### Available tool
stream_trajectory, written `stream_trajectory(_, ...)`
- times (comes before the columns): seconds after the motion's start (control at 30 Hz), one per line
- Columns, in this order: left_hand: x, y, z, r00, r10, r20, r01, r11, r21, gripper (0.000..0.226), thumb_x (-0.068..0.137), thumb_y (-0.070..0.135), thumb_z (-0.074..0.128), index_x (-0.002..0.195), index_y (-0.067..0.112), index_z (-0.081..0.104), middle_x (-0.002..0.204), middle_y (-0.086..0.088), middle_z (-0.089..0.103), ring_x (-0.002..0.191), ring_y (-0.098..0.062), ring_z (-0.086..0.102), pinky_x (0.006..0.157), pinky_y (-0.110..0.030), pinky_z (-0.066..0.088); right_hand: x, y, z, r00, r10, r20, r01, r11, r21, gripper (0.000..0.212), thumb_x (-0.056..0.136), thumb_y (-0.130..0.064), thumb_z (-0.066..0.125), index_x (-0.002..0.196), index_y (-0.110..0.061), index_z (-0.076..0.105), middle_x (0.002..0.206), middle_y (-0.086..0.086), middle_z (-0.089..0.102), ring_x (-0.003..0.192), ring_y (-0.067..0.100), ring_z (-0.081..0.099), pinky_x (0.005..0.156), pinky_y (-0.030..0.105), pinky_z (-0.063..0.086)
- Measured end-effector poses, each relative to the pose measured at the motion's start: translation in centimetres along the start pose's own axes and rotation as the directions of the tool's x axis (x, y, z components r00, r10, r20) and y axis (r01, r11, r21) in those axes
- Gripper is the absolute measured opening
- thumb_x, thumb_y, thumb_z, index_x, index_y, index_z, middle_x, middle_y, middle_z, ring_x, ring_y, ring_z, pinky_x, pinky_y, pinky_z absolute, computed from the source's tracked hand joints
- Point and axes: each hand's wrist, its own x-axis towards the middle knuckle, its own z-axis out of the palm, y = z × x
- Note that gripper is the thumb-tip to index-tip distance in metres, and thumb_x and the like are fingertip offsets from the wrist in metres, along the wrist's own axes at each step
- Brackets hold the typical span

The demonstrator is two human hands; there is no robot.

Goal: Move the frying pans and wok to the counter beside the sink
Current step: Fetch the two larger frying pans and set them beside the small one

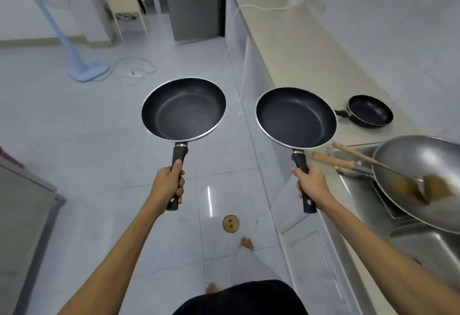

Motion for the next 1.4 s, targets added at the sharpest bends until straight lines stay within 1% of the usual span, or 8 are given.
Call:
stream_trajectory(0.17, 10.0, 3.6, 2.5, 0.998, 0.014, 0.062, -0.015, 1.0, 0.025, 0.043, 0.105, 0.044, 0.046, 0.089, 0.006, 0.058, 0.049, 0.004, 0.047, 0.036, -0.01, 0.041, 0.034, -0.028, 0.044, 8.3, -3.1, 1.4, 0.998, 0.033, -0.045, -0.033, 0.999, 0.011, 0.023, 0.096, -0.028, 0.063, 0.087, -0.008, 0.058, 0.041, -0.002, 0.053, 0.031, 0.016, 0.049, 0.038, 0.028, 0.042)
stream_trajectory(0.33, 20.8, 7.9, 7.4, 0.992, -0.006, 0.128, 0.0, 0.999, 0.047, 0.044, 0.105, 0.044, 0.047, 0.086, 0.005, 0.057, 0.047, 0.005, 0.046, 0.036, -0.011, 0.04, 0.035, -0.027, 0.042, 18.2, -6.4, 1.8, 0.993, 0.071, -0.094, -0.072, 0.997, -0.006, 0.024, 0.095, -0.029, 0.064, 0.083, -0.009, 0.06, 0.049, 0.003, 0.056, 0.036, 0.02, 0.052, 0.049, 0.038, 0.049)
stream_trajectory(0.5, 30.2, 13.3, 12.7, 0.983, -0.032, 0.181, 0.01, 0.993, 0.12, 0.044, 0.105, 0.044, 0.047, 0.085, 0.006, 0.057, 0.048, 0.004, 0.047, 0.034, -0.011, 0.04, 0.033, -0.027, 0.042, 26.9, -9.6, 1.3, 0.987, 0.113, -0.117, -0.116, 0.993, -0.017, 0.027, 0.096, -0.03, 0.063, 0.085, -0.006, 0.063, 0.053, 0.007, 0.058, 0.036, 0.019, 0.054, 0.048, 0.037, 0.051)
stream_trajectory(0.63, 37.5, 17.9, 16.9, 0.966, -0.037, 0.256, -0.005, 0.987, 0.162, 0.044, 0.105, 0.044, 0.047, 0.086, 0.006, 0.058, 0.049, 0.004, 0.047, 0.034, -0.01, 0.04, 0.033, -0.027, 0.042, 32.8, -12.1, 0.9, 0.972, 0.175, -0.159, -0.173, 0.985, 0.029, 0.028, 0.096, -0.031, 0.064, 0.081, -0.008, 0.059, 0.053, 0.01, 0.058, 0.035, 0.02, 0.053, 0.046, 0.037, 0.048)
stream_trajectory(0.8, 43.3, 20.4, 19.8, 0.943, -0.059, 0.329, -0.018, 0.974, 0.226, 0.045, 0.105, 0.044, 0.046, 0.087, 0.005, 0.057, 0.047, 0.005, 0.048, 0.033, -0.009, 0.041, 0.033, -0.026, 0.042, 36.4, -12.8, 1.1, 0.958, 0.208, -0.197, -0.209, 0.978, 0.017, 0.025, 0.098, -0.028, 0.063, 0.083, -0.009, 0.058, 0.054, 0.01, 0.059, 0.036, 0.022, 0.053, 0.042, 0.031, 0.047)
stream_trajectory(0.97, 53.0, 25.4, 24.1, 0.9, -0.07, 0.43, -0.061, 0.957, 0.282, 0.045, 0.105, 0.044, 0.046, 0.086, 0.005, 0.057, 0.046, 0.005, 0.049, 0.034, -0.012, 0.042, 0.04, -0.028, 0.04, 42.6, -14.3, 1.5, 0.911, 0.281, -0.301, -0.276, 0.959, 0.06, 0.027, 0.098, -0.029, 0.063, 0.081, -0.008, 0.058, 0.052, 0.007, 0.059, 0.033, 0.019, 0.054, 0.039, 0.031, 0.047)
stream_trajectory(1.13, 62.4, 30.6, 28.3, 0.814, -0.111, 0.57, -0.12, 0.928, 0.353, 0.044, 0.106, 0.043, 0.045, 0.087, 0.005, 0.058, 0.048, 0.004, 0.048, 0.035, -0.011, 0.043, 0.035, -0.026, 0.044, 47.0, -17.0, 2.8, 0.826, 0.426, -0.369, -0.378, 0.904, 0.197, 0.026, 0.098, -0.029, 0.064, 0.085, -0.008, 0.059, 0.053, 0.008, 0.059, 0.034, 0.021, 0.053, 0.039, 0.032, 0.047)
stream_trajectory(1.4, 74.2, 37.3, 31.9, 0.699, -0.158, 0.698, -0.267, 0.848, 0.459, 0.043, 0.106, 0.043, 0.044, 0.087, 0.006, 0.057, 0.051, 0.0, 0.047, 0.036, -0.011, 0.042, 0.036, -0.026, 0.045, 52.7, -22.0, 8.5, 0.706, 0.56, -0.435, -0.381, 0.817, 0.433, 0.029, 0.099, -0.03, 0.064, 0.09, -0.003, 0.061, 0.057, 0.01, 0.058, 0.04, 0.021, 0.055, 0.049, 0.037, 0.051)
